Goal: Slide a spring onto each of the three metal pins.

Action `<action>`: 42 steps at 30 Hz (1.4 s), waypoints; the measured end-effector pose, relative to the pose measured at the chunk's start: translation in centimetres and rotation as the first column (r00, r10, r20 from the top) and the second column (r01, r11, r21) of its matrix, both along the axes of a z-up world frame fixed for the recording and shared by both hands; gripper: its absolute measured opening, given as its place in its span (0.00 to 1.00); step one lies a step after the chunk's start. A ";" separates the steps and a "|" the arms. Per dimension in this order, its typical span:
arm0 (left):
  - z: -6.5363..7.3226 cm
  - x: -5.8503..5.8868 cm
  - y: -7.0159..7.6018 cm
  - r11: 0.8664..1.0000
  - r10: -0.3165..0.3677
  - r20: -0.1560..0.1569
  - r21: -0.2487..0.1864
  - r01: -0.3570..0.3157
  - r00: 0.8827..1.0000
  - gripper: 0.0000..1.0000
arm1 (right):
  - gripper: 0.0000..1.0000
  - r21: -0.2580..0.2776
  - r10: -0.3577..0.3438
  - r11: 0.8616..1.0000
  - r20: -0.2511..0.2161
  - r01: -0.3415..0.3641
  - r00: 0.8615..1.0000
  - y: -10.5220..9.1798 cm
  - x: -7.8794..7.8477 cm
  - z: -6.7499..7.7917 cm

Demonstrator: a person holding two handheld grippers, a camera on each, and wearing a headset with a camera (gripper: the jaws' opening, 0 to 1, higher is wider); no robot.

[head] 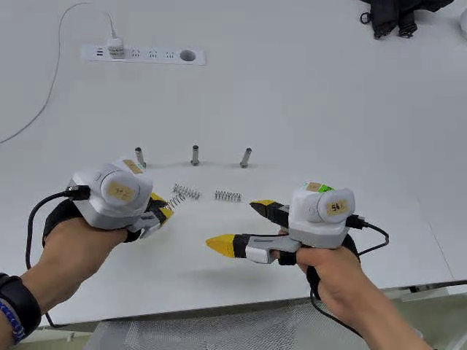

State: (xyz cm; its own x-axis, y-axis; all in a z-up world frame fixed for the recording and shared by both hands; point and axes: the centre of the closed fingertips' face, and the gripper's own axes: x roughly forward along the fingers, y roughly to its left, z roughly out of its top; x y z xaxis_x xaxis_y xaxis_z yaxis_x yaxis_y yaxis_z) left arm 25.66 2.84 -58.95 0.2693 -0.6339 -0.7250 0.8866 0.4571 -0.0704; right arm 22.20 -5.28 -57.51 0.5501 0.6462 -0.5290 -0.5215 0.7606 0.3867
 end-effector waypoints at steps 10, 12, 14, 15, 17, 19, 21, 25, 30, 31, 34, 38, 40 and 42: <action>2.4 -1.8 -2.1 0.996 -0.073 0.023 -0.047 0.074 0.997 0.10 | 0.64 0.054 0.038 0.998 0.030 -0.039 0.999 0.0 0.6 1.9; 2.8 -2.2 -2.6 0.994 -0.090 0.030 -0.054 0.091 0.996 0.10 | 0.60 0.071 0.047 0.996 0.036 -0.049 0.998 0.1 0.7 2.3; 3.4 -2.6 -3.1 0.993 -0.102 0.033 -0.063 0.104 0.994 0.10 | 0.55 0.108 0.052 0.993 0.039 -0.056 0.998 0.3 0.7 2.9; 3.4 -2.7 -3.2 0.992 -0.109 0.036 -0.066 0.111 0.993 0.10 | 0.51 0.123 0.055 0.991 0.041 -0.059 0.998 0.4 0.7 3.2; 3.8 -3.0 -3.6 0.990 -0.120 0.042 -0.073 0.123 0.992 0.10 | 0.43 0.160 0.052 0.985 0.044 -0.059 0.998 0.5 0.8 3.8; 4.1 -3.2 -3.9 0.987 -0.136 0.049 -0.080 0.139 0.990 0.10 | 0.38 0.196 0.050 0.979 0.036 -0.057 0.998 0.6 0.8 4.2; 4.4 -3.4 -4.2 0.985 -0.146 0.053 -0.083 0.150 0.988 0.10 | 0.33 0.211 0.061 0.975 0.035 -0.067 0.998 0.7 0.7 4.5; 4.9 -3.9 -4.6 0.981 -0.163 0.060 -0.094 0.168 0.985 0.10 | 0.31 0.232 0.087 0.969 0.027 -0.091 0.996 1.0 0.5 5.0; 5.4 -4.5 -5.1 0.976 -0.186 0.069 -0.104 0.193 0.980 0.10 | 0.28 0.240 0.130 0.962 0.021 -0.131 0.991 1.4 0.1 5.2; 5.4 -4.6 -5.2 0.974 -0.190 0.070 -0.109 0.196 0.979 0.10 | 0.27 0.245 0.141 0.959 0.018 -0.141 0.990 1.6 0.0 5.3; 5.7 -4.8 -5.4 0.970 -0.206 0.079 -0.115 0.214 0.975 0.10 | 0.25 0.247 0.164 0.956 0.012 -0.161 0.986 1.8 -0.2 5.4; 5.8 -4.9 -5.6 0.965 -0.224 0.088 -0.121 0.233 0.971 0.10 | 0.22 0.230 0.219 0.950 -0.008 -0.211 0.976 2.3 -0.9 5.0; 5.9 -5.0 -5.7 0.961 -0.233 0.089 -0.129 0.243 0.968 0.10 | 0.21 0.219 0.255 0.944 -0.017 -0.246 0.967 2.4 -1.3 4.7; 6.0 -5.2 -5.7 0.956 -0.255 0.093 -0.128 0.266 0.962 0.10 | 0.19 0.216 0.265 0.942 -0.014 -0.256 0.964 2.4 -1.2 4.8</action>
State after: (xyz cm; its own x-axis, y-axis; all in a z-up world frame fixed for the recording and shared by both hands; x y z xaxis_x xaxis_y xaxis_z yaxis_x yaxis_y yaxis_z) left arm 20.50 -2.88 -53.00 0.1317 -0.7817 -0.6096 0.9787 0.2002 -0.0452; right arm 20.97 -2.85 -52.69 0.3280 0.8627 -0.3849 -0.6699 0.4997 0.5491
